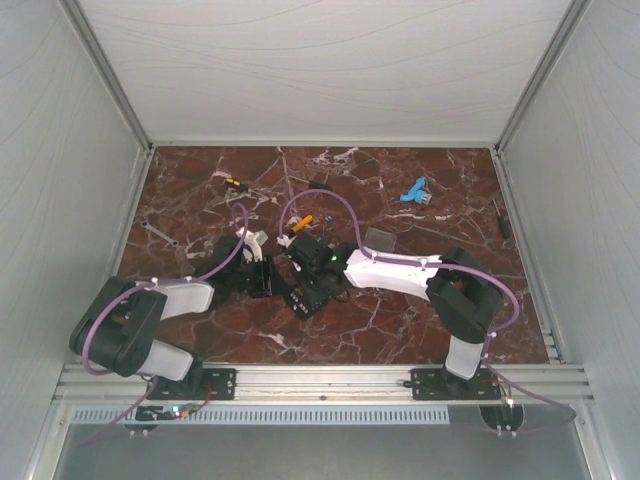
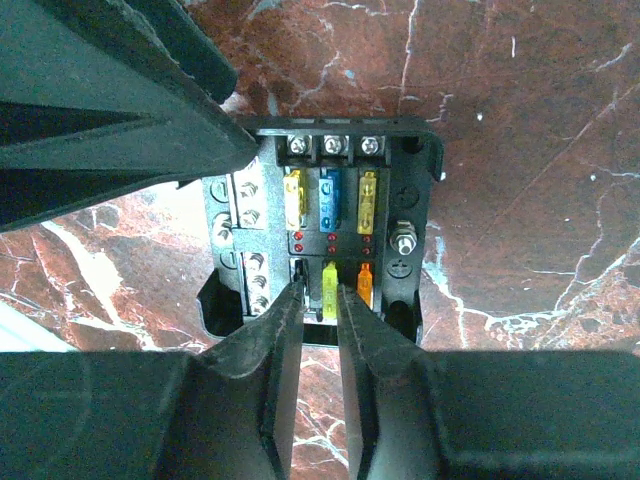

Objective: Snap on the fuse box
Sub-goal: Install the fuse at the fuse box base.

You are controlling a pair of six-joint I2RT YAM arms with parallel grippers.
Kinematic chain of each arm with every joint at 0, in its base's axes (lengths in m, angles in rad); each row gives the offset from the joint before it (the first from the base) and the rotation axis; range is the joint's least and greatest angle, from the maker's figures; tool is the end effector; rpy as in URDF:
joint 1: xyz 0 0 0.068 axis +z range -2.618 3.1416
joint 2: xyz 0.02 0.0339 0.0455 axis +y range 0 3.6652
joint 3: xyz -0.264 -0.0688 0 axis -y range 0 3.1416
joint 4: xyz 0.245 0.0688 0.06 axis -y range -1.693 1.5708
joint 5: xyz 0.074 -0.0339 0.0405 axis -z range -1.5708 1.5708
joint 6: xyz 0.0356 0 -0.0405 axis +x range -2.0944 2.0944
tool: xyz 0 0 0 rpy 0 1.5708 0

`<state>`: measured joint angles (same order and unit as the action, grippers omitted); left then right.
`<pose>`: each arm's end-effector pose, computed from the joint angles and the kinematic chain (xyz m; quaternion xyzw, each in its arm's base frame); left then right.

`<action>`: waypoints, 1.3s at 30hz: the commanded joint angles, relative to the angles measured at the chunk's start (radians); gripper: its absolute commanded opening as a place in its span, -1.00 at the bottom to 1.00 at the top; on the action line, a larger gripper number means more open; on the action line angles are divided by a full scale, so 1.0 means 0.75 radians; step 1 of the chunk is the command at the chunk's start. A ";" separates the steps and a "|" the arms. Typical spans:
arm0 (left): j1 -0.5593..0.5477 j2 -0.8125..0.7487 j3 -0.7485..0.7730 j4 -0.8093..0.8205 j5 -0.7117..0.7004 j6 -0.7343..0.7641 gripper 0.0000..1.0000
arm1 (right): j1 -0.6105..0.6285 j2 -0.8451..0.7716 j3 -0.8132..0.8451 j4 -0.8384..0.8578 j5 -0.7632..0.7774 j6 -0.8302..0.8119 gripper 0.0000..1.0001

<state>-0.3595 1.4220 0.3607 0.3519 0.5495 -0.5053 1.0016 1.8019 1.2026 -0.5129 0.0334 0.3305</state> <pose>0.2106 -0.0990 0.1220 0.0493 0.8805 -0.3922 0.2616 0.1978 0.3069 0.1836 -0.3170 0.9206 0.1276 0.1887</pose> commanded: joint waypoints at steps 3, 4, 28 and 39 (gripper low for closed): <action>0.007 0.003 0.003 0.013 -0.023 0.020 -0.32 | 0.006 -0.010 0.007 -0.131 0.004 0.014 -0.62; 0.007 0.002 0.002 0.014 -0.021 0.020 -0.32 | 0.006 -0.014 0.011 -0.131 0.004 0.019 -0.62; 0.007 -0.016 0.000 0.013 -0.010 0.019 -0.31 | -0.011 -0.038 0.090 -0.145 0.028 0.009 -0.67; 0.007 -0.019 0.000 0.015 -0.004 0.017 -0.31 | -0.013 0.014 0.134 -0.160 0.068 -0.002 -0.67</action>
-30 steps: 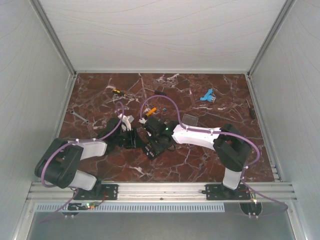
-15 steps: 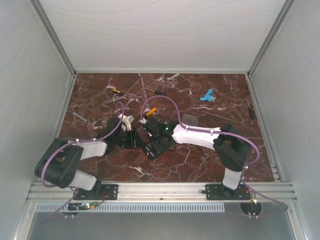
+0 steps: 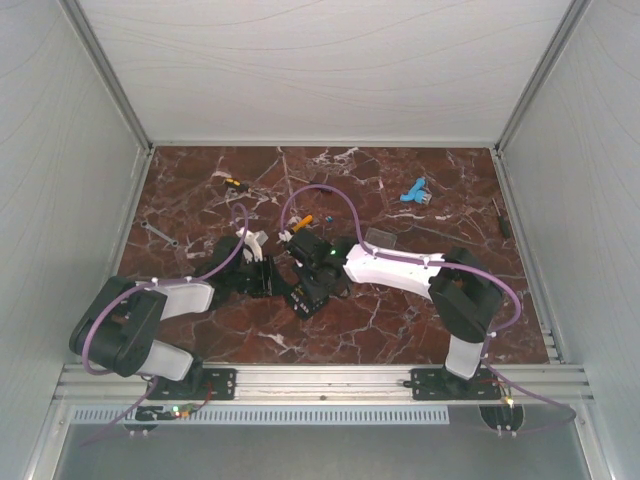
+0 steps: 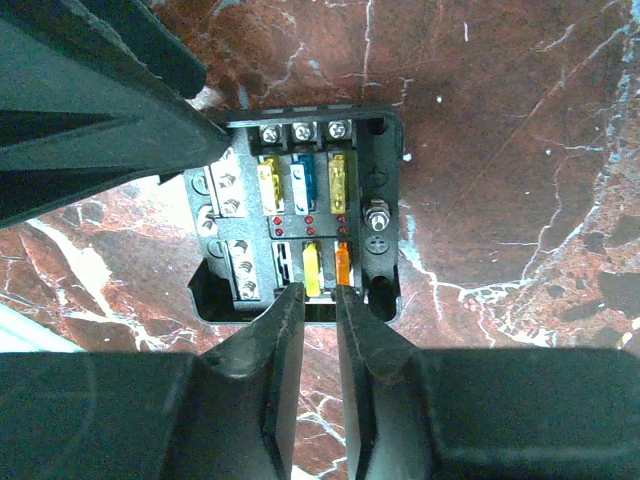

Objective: Snap on the fuse box
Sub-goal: Install the fuse at the fuse box base.

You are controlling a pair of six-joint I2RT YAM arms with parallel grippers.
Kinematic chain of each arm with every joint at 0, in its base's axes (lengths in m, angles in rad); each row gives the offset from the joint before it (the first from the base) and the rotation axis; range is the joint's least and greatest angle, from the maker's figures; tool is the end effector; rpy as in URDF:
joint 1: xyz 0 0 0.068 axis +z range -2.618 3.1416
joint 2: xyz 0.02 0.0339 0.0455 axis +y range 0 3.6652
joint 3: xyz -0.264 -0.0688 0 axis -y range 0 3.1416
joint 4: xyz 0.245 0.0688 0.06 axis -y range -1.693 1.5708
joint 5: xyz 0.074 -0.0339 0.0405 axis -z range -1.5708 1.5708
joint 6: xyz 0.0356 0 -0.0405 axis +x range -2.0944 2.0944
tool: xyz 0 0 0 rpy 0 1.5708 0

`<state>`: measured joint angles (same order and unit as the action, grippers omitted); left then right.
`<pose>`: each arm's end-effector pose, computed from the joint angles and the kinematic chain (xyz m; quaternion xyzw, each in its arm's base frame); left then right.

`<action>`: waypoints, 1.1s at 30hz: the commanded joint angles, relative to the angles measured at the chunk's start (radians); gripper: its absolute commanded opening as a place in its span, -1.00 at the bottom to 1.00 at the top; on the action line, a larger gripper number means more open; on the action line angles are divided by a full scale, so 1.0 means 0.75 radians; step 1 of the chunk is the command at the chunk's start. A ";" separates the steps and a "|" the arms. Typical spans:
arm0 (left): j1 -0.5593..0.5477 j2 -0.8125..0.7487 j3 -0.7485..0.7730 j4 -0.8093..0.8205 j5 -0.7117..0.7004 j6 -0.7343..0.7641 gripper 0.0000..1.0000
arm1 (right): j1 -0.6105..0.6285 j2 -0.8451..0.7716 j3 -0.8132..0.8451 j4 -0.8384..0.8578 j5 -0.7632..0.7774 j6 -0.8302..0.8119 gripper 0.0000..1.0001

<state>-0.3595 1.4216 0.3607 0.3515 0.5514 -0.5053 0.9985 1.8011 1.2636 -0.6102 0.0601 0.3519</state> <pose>0.2105 -0.0990 0.1221 0.0497 0.8803 -0.3929 0.2611 0.2002 0.3069 0.1968 -0.3045 0.9286 0.1083 0.1822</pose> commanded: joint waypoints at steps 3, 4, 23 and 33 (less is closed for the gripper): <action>0.007 -0.020 0.000 0.016 -0.006 0.017 -0.31 | -0.010 0.031 0.061 -0.028 0.023 -0.037 -0.73; 0.007 -0.018 0.000 0.016 -0.006 0.017 -0.31 | -0.008 0.033 0.064 -0.029 0.013 -0.038 -0.75; 0.007 -0.020 0.002 0.012 -0.004 0.019 -0.31 | -0.007 0.084 0.047 -0.121 -0.053 -0.073 -1.00; 0.007 -0.022 0.002 0.000 -0.018 0.021 -0.31 | 0.004 0.104 -0.071 -0.163 -0.076 -0.126 -1.00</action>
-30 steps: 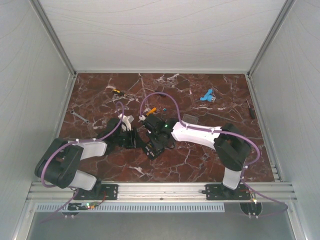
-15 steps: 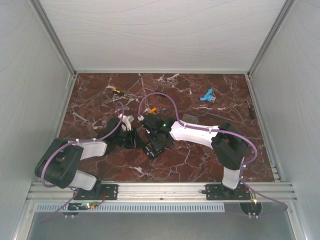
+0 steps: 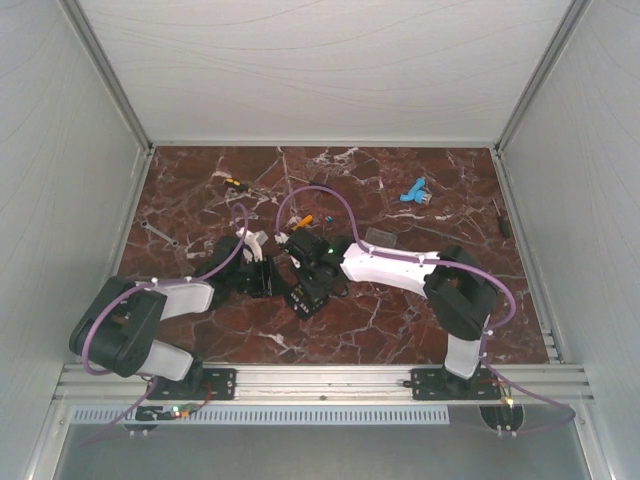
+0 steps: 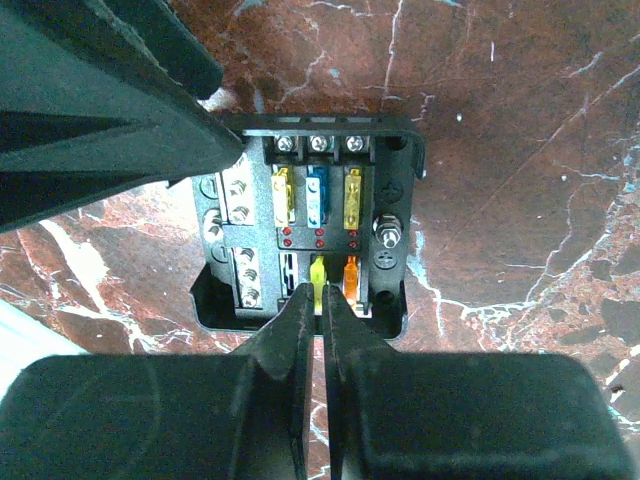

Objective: Snap on the fuse box
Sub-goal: Install the fuse at the fuse box base.

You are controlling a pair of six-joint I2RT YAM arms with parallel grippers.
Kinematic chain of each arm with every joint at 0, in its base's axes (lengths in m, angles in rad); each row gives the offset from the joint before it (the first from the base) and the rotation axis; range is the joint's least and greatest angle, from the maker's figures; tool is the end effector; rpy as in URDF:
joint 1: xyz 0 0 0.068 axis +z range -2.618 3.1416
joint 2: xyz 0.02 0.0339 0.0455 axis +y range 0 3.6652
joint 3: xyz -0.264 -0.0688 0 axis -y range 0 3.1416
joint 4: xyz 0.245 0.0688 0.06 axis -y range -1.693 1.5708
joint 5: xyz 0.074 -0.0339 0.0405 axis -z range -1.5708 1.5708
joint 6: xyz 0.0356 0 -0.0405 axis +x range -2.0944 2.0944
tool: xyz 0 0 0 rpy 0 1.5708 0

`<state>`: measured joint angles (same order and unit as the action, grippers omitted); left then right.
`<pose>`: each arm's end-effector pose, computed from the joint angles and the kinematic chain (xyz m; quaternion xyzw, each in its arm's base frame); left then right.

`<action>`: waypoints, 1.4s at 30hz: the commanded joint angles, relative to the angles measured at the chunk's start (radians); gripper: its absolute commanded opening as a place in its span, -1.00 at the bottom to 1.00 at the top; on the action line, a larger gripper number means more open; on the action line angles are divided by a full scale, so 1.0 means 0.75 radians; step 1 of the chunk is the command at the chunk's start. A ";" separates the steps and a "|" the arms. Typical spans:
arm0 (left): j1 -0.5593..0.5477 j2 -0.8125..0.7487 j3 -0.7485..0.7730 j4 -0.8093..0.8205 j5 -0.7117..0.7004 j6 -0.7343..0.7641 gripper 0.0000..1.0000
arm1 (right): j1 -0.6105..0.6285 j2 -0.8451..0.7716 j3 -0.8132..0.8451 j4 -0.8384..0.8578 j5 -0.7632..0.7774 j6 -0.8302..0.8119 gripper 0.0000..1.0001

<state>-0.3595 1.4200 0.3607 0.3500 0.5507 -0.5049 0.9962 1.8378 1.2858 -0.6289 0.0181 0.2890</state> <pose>0.2104 -0.0990 0.1223 0.0497 0.8804 -0.3926 0.2614 0.2024 0.3114 0.1894 -0.3381 0.9209 0.1090 0.1604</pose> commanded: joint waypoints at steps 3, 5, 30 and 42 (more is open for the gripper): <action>0.007 -0.021 0.002 0.001 -0.018 0.021 -0.31 | 0.007 0.062 -0.136 -0.151 -0.019 -0.057 -1.00; 0.006 -0.024 0.002 -0.002 -0.021 0.021 -0.31 | 0.007 0.075 -0.153 -0.166 -0.005 -0.061 -1.00; 0.007 -0.072 -0.012 0.017 0.002 -0.003 -0.30 | 0.036 0.072 -0.078 -0.130 0.010 -0.064 -1.00; 0.007 -0.221 -0.048 0.037 0.009 -0.054 -0.11 | -0.026 -0.329 0.050 -0.037 -0.072 -0.144 -0.10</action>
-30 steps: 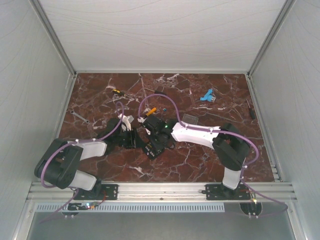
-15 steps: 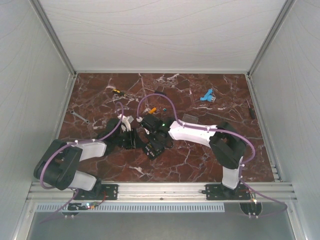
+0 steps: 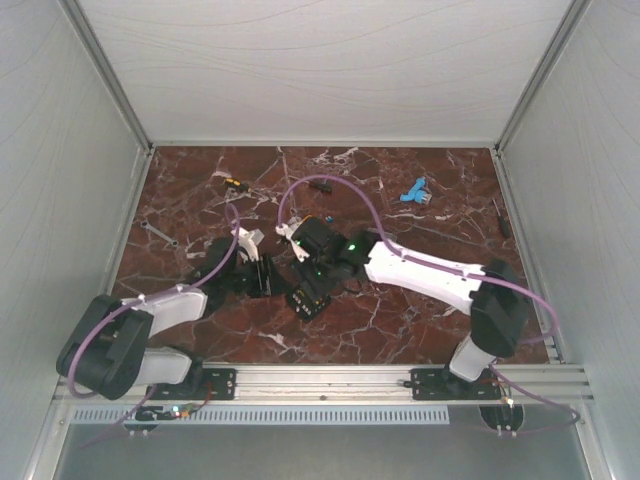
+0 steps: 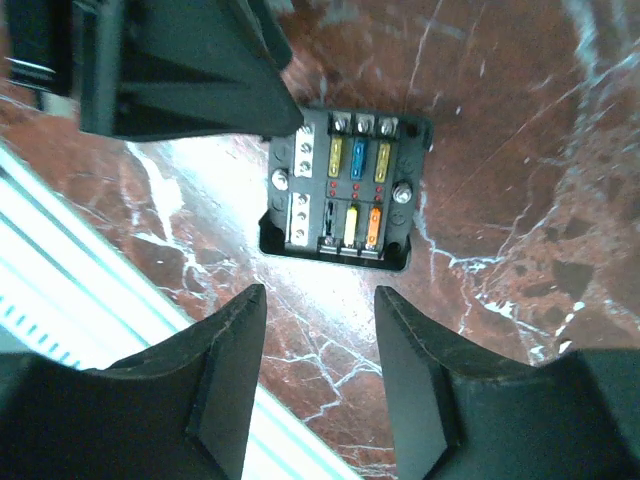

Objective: Snap on the fuse box
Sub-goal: Install the fuse at the fuse box base, then pick up the fuse from the center of the board.

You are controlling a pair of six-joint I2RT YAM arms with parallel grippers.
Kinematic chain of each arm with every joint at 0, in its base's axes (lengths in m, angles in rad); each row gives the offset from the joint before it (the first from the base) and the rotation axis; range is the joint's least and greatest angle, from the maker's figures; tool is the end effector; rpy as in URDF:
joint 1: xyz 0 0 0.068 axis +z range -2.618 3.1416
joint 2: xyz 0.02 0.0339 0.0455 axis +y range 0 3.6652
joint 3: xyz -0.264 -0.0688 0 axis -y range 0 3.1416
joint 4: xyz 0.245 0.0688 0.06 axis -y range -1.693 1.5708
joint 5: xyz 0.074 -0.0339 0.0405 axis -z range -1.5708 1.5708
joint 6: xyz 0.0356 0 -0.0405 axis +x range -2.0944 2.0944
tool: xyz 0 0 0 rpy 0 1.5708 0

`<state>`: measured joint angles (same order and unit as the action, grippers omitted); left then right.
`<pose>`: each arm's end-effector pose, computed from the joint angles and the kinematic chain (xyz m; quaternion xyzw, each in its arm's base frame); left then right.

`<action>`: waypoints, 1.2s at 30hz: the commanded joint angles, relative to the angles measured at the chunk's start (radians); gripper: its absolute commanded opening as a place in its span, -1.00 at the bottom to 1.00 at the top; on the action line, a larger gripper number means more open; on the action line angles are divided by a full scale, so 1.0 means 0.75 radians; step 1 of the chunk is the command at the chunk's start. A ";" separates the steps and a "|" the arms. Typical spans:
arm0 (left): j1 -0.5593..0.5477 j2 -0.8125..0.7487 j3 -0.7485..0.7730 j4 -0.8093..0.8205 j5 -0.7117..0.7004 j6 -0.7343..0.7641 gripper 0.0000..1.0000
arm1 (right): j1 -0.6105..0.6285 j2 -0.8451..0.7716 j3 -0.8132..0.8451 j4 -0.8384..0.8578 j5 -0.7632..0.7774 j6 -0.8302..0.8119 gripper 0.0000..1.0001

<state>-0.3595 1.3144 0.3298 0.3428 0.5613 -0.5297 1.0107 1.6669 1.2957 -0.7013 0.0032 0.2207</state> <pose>0.2011 -0.0958 0.1356 0.0506 0.8665 -0.4087 0.2821 0.1849 0.2946 0.2471 -0.3726 0.8946 0.1411 0.2022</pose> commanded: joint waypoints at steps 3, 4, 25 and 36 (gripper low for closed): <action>0.007 -0.136 -0.013 0.002 -0.064 -0.020 0.07 | -0.110 -0.095 0.019 0.132 -0.028 -0.083 -0.01; 0.007 -0.154 -0.014 -0.015 -0.087 -0.020 0.13 | -0.137 -0.078 0.016 0.162 -0.013 -0.089 0.01; 0.008 -0.263 -0.027 -0.135 -0.342 -0.024 0.98 | -0.561 0.527 0.244 0.731 0.035 -0.299 0.01; 0.009 -0.262 -0.029 -0.129 -0.338 -0.023 0.99 | -0.588 0.712 0.418 0.698 0.021 -0.332 -0.18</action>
<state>-0.3576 1.1202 0.3012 0.2264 0.3134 -0.5468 0.5812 2.1773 1.5677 -0.2016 0.0254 -0.0128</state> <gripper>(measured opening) 0.993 0.417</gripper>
